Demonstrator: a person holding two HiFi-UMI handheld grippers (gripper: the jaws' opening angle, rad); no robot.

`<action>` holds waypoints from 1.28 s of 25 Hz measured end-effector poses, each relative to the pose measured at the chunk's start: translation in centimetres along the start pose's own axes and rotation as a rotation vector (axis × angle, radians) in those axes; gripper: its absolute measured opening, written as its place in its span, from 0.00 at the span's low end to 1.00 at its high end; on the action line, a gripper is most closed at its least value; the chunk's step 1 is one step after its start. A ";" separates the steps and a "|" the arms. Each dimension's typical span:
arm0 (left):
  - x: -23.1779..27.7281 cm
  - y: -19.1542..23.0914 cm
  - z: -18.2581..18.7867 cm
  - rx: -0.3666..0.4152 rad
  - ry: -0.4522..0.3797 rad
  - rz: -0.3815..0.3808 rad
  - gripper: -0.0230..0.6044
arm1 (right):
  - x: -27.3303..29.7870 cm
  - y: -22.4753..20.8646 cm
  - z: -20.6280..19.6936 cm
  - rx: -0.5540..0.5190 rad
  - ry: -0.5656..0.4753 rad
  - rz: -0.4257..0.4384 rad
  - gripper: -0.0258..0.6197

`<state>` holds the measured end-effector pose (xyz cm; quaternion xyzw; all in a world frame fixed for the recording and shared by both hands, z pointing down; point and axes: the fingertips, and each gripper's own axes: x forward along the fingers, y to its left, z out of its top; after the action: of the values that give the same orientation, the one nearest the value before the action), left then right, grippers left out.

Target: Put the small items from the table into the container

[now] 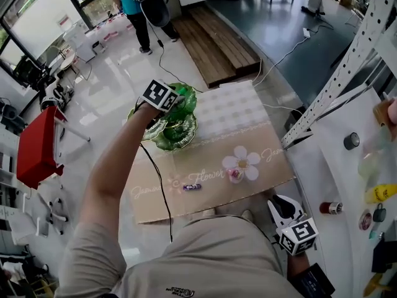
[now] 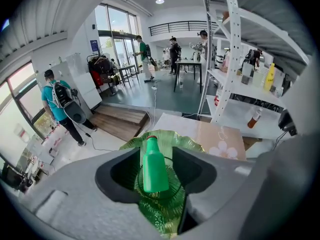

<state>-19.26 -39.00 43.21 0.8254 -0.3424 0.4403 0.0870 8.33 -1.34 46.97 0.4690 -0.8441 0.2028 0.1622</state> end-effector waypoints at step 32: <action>-13.7 -23.8 -2.8 -0.304 -0.536 0.098 0.34 | 1.6 -3.3 0.0 -0.207 0.076 0.349 0.16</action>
<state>-11.00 -13.24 37.88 0.8721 -0.4545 0.1545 0.0949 10.35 -4.05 48.28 0.2883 -0.9222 0.1576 0.2038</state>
